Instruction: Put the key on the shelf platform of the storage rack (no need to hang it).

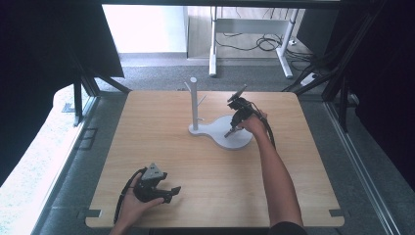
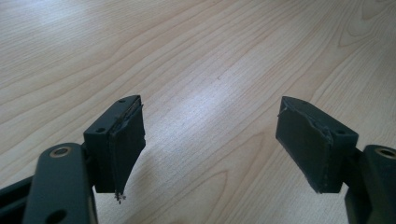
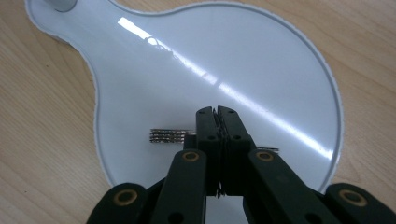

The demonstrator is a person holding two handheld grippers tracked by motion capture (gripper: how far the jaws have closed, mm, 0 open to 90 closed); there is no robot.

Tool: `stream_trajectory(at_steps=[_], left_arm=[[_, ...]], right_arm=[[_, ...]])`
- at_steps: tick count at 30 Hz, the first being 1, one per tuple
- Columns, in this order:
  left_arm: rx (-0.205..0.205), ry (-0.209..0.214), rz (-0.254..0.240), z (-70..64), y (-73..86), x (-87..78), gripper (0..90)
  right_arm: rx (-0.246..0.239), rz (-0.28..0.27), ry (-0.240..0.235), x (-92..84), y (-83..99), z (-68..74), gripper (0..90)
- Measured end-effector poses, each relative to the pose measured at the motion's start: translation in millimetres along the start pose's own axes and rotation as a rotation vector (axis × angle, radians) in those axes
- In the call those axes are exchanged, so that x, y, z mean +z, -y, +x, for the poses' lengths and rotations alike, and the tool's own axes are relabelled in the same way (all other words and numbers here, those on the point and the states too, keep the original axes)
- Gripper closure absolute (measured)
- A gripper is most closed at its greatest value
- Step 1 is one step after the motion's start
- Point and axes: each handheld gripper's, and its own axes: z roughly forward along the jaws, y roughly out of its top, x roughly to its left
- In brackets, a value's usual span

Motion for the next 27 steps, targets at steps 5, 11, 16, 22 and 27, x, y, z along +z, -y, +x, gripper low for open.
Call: stream_trajectory(at_steps=[5,11,16,22,27], left_arm=[[-0.008,-0.005,-0.003,1.5,0.4,-0.6,24.0],[-0.004,-0.003,0.001,0.5,0.5,0.1,24.0],[-0.010,-0.004,-0.011,1.9,-0.3,-1.8,24.0],[-0.016,-0.003,-0.001,3.6,1.5,-0.1,24.0],[-0.015,-0.010,-0.001,2.8,0.6,1.3,24.1]], right_arm=[[0.001,-0.004,-0.006,6.9,0.8,-1.0,88.6],[-0.019,-0.004,-0.005,9.3,2.2,1.6,82.3],[-0.030,-0.028,0.008,2.9,3.4,3.3,66.8],[-0.033,-0.085,0.000,-12.6,12.6,5.0,53.8],[-0.035,-0.124,-0.034,-22.4,26.6,6.2,48.2]])
